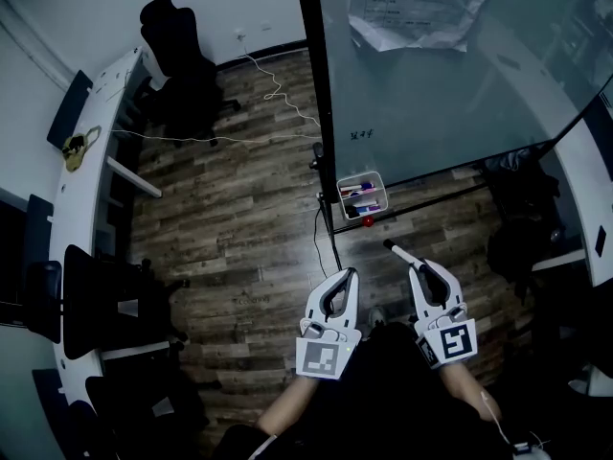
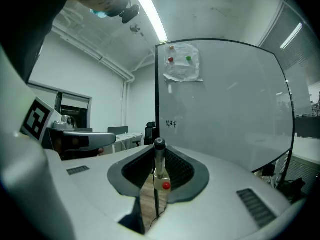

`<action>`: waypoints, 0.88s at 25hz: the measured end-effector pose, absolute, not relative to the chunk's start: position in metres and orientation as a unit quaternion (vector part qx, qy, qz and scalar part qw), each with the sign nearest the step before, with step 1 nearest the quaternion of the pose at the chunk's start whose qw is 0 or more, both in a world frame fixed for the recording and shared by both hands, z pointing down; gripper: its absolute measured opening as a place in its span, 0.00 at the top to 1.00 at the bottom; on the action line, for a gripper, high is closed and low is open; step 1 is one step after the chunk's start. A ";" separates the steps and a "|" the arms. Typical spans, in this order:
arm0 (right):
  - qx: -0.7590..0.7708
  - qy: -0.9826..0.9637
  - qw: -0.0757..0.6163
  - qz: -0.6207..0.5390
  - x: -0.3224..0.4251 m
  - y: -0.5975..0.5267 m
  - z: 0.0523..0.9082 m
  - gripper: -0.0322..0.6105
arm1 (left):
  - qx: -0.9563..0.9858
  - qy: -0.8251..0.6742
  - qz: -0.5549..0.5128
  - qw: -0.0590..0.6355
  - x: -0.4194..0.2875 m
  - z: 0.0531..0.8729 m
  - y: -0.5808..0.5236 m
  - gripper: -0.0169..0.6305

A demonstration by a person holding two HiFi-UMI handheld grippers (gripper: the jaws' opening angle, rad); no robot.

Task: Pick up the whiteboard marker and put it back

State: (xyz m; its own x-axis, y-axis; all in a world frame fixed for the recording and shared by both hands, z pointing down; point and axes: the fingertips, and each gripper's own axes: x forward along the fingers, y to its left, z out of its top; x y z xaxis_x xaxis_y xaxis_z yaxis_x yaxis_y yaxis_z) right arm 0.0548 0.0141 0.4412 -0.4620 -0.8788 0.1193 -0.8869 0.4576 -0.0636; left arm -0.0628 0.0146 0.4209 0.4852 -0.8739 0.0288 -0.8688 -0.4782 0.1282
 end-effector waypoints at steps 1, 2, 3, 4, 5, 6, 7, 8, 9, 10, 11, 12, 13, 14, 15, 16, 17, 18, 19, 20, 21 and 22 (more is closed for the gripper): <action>0.519 -0.852 0.038 0.057 0.053 0.015 0.441 0.83 | 0.861 -0.505 -0.022 0.063 -0.066 0.421 0.016 0.97; 0.521 -0.851 0.039 0.056 0.051 0.015 0.440 0.83 | 0.861 -0.504 -0.024 0.065 -0.069 0.421 0.017 0.97; 0.523 -0.849 0.039 0.055 0.049 0.014 0.439 0.83 | 0.862 -0.503 -0.027 0.067 -0.071 0.421 0.019 0.97; 0.526 -0.848 0.039 0.054 0.047 0.014 0.439 0.83 | 0.862 -0.502 -0.029 0.070 -0.074 0.421 0.020 0.97; 0.529 -0.846 0.040 0.054 0.046 0.013 0.439 0.83 | 0.862 -0.501 -0.030 0.073 -0.077 0.421 0.022 0.97; 0.531 -0.845 0.041 0.054 0.044 0.013 0.440 0.83 | 0.862 -0.501 -0.030 0.075 -0.079 0.422 0.023 0.97; 0.533 -0.843 0.041 0.054 0.042 0.012 0.440 0.83 | 0.863 -0.499 -0.030 0.076 -0.081 0.423 0.023 0.97; 0.535 -0.842 0.040 0.054 0.040 0.010 0.440 0.83 | 0.863 -0.498 -0.029 0.075 -0.083 0.424 0.023 0.97; 0.535 -0.842 0.039 0.054 0.039 0.008 0.440 0.83 | 0.864 -0.497 -0.029 0.075 -0.084 0.425 0.022 0.97; 0.535 -0.842 0.038 0.053 0.037 0.006 0.440 0.83 | 0.864 -0.497 -0.030 0.076 -0.085 0.425 0.021 0.97; 0.534 -0.843 0.038 0.053 0.036 0.005 0.439 0.83 | 0.864 -0.497 -0.032 0.077 -0.086 0.424 0.020 0.97; 0.533 -0.843 0.038 0.053 0.034 0.003 0.440 0.83 | 0.864 -0.497 -0.034 0.078 -0.087 0.424 0.019 0.97; 0.533 -0.844 0.037 0.053 0.033 0.001 0.440 0.83 | 0.863 -0.497 -0.035 0.079 -0.089 0.424 0.017 0.97; 0.532 -0.844 0.037 0.054 0.032 -0.002 0.441 0.83 | 0.863 -0.498 -0.034 0.080 -0.090 0.425 0.014 0.97; 0.532 -0.844 0.036 0.054 0.031 -0.005 0.442 0.83 | 0.862 -0.499 -0.032 0.080 -0.091 0.426 0.011 0.97; 0.532 -0.844 0.035 0.055 0.031 -0.009 0.443 0.83 | 0.862 -0.500 -0.031 0.079 -0.092 0.427 0.007 0.97; 0.532 -0.844 0.034 0.055 0.031 -0.013 0.444 0.83 | 0.862 -0.501 -0.030 0.078 -0.092 0.428 0.003 0.97; 0.532 -0.844 0.033 0.056 0.032 -0.017 0.446 0.83 | 0.861 -0.501 -0.029 0.077 -0.092 0.429 -0.002 0.97; 0.531 -0.845 0.034 0.057 0.033 -0.022 0.448 0.83 | 0.861 -0.503 -0.029 0.077 -0.092 0.430 -0.006 0.97; 0.531 -0.845 0.035 0.059 0.034 -0.027 0.450 0.83 | 0.860 -0.504 -0.029 0.079 -0.091 0.430 -0.011 0.97; 0.530 -0.845 0.036 0.060 0.036 -0.032 0.451 0.83 | 0.859 -0.504 -0.029 0.082 -0.090 0.431 -0.015 0.97; 0.530 -0.845 0.037 0.061 0.037 -0.037 0.453 0.83 | 0.859 -0.504 -0.028 0.085 -0.089 0.431 -0.019 0.97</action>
State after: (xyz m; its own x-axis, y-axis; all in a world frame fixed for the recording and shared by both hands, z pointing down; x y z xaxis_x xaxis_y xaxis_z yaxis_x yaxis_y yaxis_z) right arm 0.0371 -0.0370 0.4526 -0.4363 -0.8908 0.1267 -0.8998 0.4316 -0.0644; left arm -0.0894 -0.0189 0.4314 0.4903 -0.8707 0.0383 -0.8614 -0.4774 0.1737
